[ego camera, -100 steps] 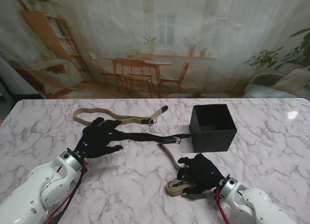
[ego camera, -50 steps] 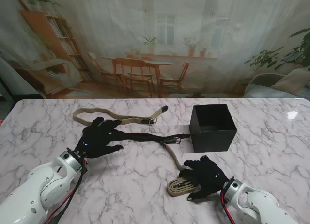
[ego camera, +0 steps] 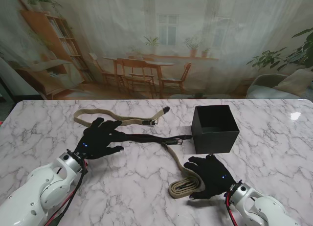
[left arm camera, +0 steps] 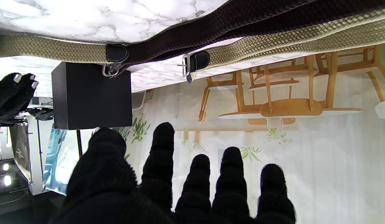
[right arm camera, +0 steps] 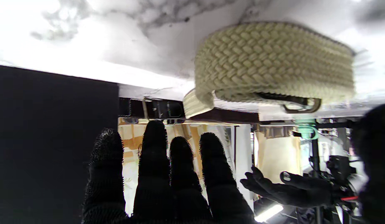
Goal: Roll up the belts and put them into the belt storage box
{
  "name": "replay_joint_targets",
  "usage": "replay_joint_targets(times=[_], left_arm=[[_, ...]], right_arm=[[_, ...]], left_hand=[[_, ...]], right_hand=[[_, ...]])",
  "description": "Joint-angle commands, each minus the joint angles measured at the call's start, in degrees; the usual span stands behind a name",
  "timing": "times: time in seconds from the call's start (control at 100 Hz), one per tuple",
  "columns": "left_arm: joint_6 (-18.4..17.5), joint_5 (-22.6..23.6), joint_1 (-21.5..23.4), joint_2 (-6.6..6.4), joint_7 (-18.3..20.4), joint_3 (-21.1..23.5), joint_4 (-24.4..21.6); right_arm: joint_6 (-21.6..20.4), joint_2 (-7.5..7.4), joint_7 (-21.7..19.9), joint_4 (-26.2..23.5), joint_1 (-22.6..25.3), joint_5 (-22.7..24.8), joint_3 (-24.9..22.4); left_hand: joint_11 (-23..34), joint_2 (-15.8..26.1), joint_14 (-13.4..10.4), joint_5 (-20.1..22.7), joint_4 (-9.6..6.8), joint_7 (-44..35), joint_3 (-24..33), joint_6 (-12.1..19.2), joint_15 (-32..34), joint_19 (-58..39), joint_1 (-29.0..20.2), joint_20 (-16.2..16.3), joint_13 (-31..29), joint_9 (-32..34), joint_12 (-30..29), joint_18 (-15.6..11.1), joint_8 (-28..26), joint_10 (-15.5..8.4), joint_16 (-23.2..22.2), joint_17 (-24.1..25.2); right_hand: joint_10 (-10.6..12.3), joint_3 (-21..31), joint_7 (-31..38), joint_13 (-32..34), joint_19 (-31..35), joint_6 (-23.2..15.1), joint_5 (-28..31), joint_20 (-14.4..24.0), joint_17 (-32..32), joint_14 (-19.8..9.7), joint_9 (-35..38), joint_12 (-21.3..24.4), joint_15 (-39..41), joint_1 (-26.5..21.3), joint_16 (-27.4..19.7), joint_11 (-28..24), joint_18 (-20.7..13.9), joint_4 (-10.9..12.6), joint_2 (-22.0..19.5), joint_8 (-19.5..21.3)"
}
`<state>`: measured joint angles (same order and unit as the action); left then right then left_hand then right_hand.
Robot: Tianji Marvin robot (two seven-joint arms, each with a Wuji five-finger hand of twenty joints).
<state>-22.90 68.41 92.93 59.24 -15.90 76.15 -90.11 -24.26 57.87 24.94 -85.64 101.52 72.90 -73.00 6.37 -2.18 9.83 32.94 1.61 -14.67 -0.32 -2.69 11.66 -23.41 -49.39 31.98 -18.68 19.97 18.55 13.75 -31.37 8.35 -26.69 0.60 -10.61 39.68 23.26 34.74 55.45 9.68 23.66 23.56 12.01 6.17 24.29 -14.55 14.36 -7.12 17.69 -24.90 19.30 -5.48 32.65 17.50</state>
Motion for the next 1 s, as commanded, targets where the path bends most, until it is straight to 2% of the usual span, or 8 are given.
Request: replay_joint_targets(times=[0.0,0.23,0.38,0.53,0.73,0.85,0.88,0.99], left_arm=[[-0.06,0.08,0.15,0.08,0.60,0.00,-0.03],[-0.11,0.14,0.19,0.07,0.59,0.06,-0.05],[-0.10,0.16,0.25,0.07,0.56,0.14,-0.07],[-0.10,0.19,0.32,0.08,0.44,0.23,-0.08],[-0.13,0.19,0.36,0.07,0.48,0.28,-0.10],[-0.13,0.19,0.35,0.07,0.53,0.27,-0.10],[-0.13,0.19,0.36,0.07,0.53,0.29,-0.10],[-0.09,0.19,0.41,0.08,0.50,0.35,-0.12]], right_arm=[[1.83,0.09,-1.64,-1.38,1.48,0.88,-0.59],[9.27,0.08,-7.78,-3.76,3.28,2.01,-0.57],[13.66,0.08,-9.87,-4.19,3.13,2.56,1.38],[15.29,0.20,-10.47,-2.87,1.36,1.25,3.89],[16.40,0.40,-10.14,-1.25,-1.08,-0.47,6.87],[16.59,0.59,-9.25,-0.17,-2.27,-1.65,8.30],[16.69,0.64,-8.68,0.13,-2.48,-1.80,8.57],[16.49,0.88,-6.55,1.01,-2.77,-2.63,8.75]], left_hand=[[-0.77,2.84,0.26,-1.72,-0.78,-0.06,-1.26,-0.98,-1.22,2.43,-0.03,-0.64,0.67,-2.68,-0.53,1.63,0.52,0.31,-0.48,1.27],[-0.78,2.82,0.31,-1.77,-0.79,-0.01,-1.25,-0.91,-1.24,2.45,0.05,-0.64,0.68,-2.69,-0.54,1.71,0.55,0.32,-0.47,1.25],[-0.77,2.81,0.29,-1.76,-0.78,-0.01,-1.27,-0.99,-1.25,2.48,0.14,-0.64,0.69,-2.68,-0.53,1.64,0.55,0.27,-0.46,1.27],[-0.78,2.84,0.28,-1.73,-0.78,-0.01,-1.27,-0.94,-1.23,2.53,0.19,-0.65,0.67,-2.71,-0.53,1.66,0.55,0.24,-0.47,1.29],[-0.78,2.82,0.26,-1.75,-0.79,-0.01,-1.25,-0.96,-1.22,2.52,0.15,-0.61,0.65,-2.67,-0.53,1.69,0.55,0.23,-0.47,1.26],[-0.80,2.81,0.28,-1.76,-0.80,-0.01,-1.22,-0.91,-1.26,2.54,0.14,-0.60,0.70,-2.68,-0.54,1.66,0.55,0.31,-0.46,1.27],[-0.78,2.79,0.26,-1.71,-0.79,-0.03,-1.22,-0.94,-1.25,2.54,0.12,-0.61,0.68,-2.61,-0.53,1.69,0.54,0.40,-0.46,1.25],[-0.80,2.80,0.29,-1.67,-0.78,-0.05,-1.29,-0.94,-1.25,2.56,0.24,-0.60,0.70,-2.64,-0.53,1.72,0.53,0.30,-0.46,1.25]], right_hand=[[-1.82,1.18,-2.27,-1.64,-0.77,3.33,0.29,0.81,-1.41,1.38,-1.84,0.86,-1.75,4.36,-0.82,1.75,0.80,-1.51,-1.32,-1.76],[-3.28,3.44,-7.00,-4.86,-3.48,5.04,-0.23,0.36,-3.82,2.15,-3.67,1.75,-4.11,10.92,-1.82,4.71,1.26,-3.29,-1.66,-1.64],[-3.37,3.86,-7.49,-4.86,-3.90,4.58,0.21,0.30,-4.26,2.61,-3.77,1.71,-4.32,9.27,-1.90,5.05,2.15,-3.40,-0.15,-0.82],[-3.27,2.89,-7.18,-4.75,-3.71,3.74,1.54,0.40,-4.56,2.82,-4.37,1.37,-4.00,5.89,-1.68,4.94,2.89,-2.72,-0.23,1.78],[-2.60,-1.04,-2.65,-4.21,-2.79,-1.54,2.38,-0.10,-5.19,2.30,-5.60,0.35,-2.61,-4.06,-1.06,2.39,4.15,-0.99,-0.41,11.03],[-1.62,-8.59,6.25,-3.25,-1.70,-7.91,1.48,-0.54,-4.74,1.67,-5.24,-0.57,-1.17,-14.35,-0.53,0.07,4.25,0.36,-6.21,19.29],[-1.39,-9.68,7.78,-2.99,-1.47,-8.70,1.57,-0.57,-4.54,1.53,-5.05,-0.70,-0.90,-15.88,-0.44,-0.26,4.24,0.62,-6.83,20.19],[0.26,-19.08,18.39,-0.86,-0.32,-16.10,2.09,-0.93,-3.45,0.62,-2.21,-1.91,1.10,-28.23,0.44,-2.61,4.50,2.69,-11.18,23.45]])
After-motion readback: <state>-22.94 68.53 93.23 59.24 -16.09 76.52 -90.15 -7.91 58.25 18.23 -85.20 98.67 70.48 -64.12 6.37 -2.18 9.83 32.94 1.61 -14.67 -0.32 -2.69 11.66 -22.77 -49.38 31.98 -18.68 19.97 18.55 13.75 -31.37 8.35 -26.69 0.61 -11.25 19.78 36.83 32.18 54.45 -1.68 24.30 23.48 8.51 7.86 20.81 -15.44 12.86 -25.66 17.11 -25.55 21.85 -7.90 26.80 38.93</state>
